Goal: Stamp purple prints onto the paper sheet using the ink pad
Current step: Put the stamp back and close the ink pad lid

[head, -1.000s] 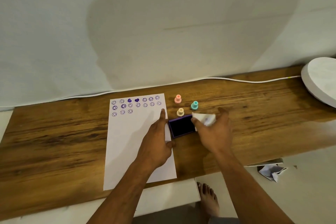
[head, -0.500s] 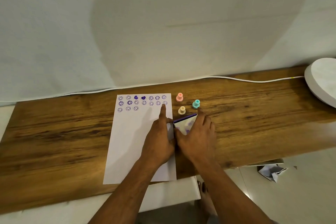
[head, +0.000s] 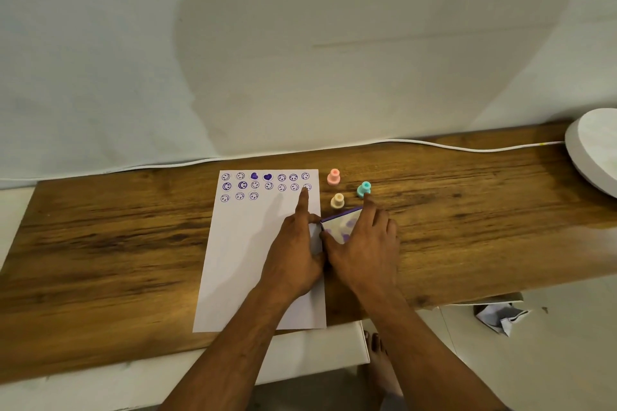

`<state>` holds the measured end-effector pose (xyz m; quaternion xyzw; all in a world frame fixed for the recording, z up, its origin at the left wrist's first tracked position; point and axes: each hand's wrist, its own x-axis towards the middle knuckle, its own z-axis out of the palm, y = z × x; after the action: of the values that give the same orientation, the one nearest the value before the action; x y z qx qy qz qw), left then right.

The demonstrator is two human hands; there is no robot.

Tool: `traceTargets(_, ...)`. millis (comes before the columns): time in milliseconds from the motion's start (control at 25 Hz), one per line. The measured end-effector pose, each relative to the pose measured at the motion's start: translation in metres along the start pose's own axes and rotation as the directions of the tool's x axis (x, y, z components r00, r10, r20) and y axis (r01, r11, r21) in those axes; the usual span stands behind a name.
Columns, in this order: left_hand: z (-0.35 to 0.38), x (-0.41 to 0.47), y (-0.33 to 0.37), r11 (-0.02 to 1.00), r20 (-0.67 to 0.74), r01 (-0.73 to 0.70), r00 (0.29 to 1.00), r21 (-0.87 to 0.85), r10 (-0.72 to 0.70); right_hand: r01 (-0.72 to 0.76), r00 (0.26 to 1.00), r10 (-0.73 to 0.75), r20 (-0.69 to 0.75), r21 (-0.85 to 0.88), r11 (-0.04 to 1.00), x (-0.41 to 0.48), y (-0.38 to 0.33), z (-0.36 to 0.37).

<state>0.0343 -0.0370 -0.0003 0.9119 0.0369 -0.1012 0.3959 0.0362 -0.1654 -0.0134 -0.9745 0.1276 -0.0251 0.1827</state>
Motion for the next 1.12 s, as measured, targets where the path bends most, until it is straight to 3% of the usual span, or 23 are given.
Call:
traceTargets(520, -0.006, 0.001, 0.001, 0.993, 0.044, -0.073, 0.997, 0.089, 0.07, 0.06, 0.998, -0.06, -0.001, -0.078, 0.995, 0.002, 0.001, -0.002)
traceTargets(840, 0.002, 0.004, -0.007, 0.992, 0.012, -0.054, 0.999, 0.112, 0.053, 0.012, 0.999, -0.014, 0.032, 0.06, 0.998, 0.005, 0.007, -0.002)
traceTargets(1120, 0.004, 0.007, -0.01, 0.993, 0.015, -0.052, 0.999, 0.106, 0.051, 0.056, 0.998, -0.059, -0.032, -0.081, 0.995, -0.005, 0.005, 0.001)
